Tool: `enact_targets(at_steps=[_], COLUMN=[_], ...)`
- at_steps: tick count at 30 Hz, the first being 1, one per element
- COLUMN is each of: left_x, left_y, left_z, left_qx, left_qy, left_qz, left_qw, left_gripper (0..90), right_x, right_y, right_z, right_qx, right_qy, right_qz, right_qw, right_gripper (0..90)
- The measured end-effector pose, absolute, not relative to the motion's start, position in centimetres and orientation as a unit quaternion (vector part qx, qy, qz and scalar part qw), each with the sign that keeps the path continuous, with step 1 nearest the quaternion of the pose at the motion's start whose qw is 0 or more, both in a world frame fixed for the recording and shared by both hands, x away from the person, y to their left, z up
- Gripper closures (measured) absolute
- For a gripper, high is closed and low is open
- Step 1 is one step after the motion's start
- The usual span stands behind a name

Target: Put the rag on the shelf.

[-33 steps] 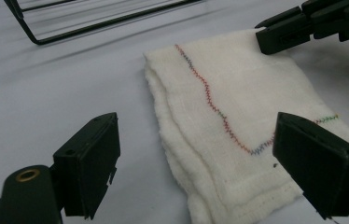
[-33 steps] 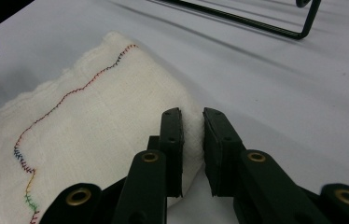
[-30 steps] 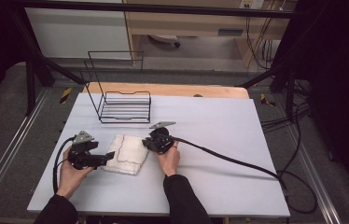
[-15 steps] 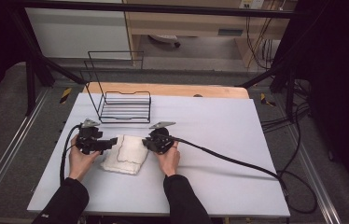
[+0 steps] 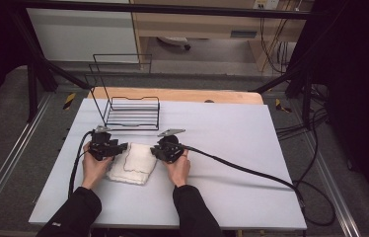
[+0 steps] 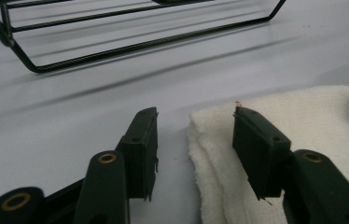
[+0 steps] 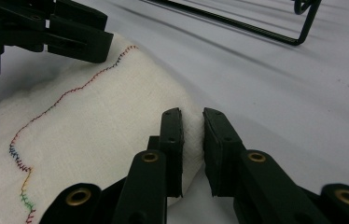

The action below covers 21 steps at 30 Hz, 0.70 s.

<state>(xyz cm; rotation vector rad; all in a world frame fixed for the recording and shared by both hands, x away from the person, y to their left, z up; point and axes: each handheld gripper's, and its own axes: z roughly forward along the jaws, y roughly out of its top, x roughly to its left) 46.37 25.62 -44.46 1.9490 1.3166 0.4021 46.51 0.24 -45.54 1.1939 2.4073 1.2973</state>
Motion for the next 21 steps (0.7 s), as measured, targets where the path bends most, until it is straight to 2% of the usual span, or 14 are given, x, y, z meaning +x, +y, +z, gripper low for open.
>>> enact_targets(at_steps=[7,16,21], left_x=[46.63,46.78,46.76], left_y=[25.09,25.07,24.93], left_z=[-44.51,-44.73,-44.6], left_qx=[0.768,0.768,0.771], left_qy=[0.508,0.511,0.51], left_qz=[0.146,0.125,0.109], left_qw=[0.361,0.367,0.367], left_gripper=[59.0,62.1,72.2], right_x=[46.52,46.58,46.58], right_y=[0.25,0.24,0.26], right_z=[-45.53,-45.56,-45.59], right_qx=[0.399,0.4,0.401], right_qy=[0.805,0.805,0.805], right_qz=[0.432,0.431,0.431], right_qw=[0.079,0.076,0.076], right_gripper=[78.5,78.4,78.4])
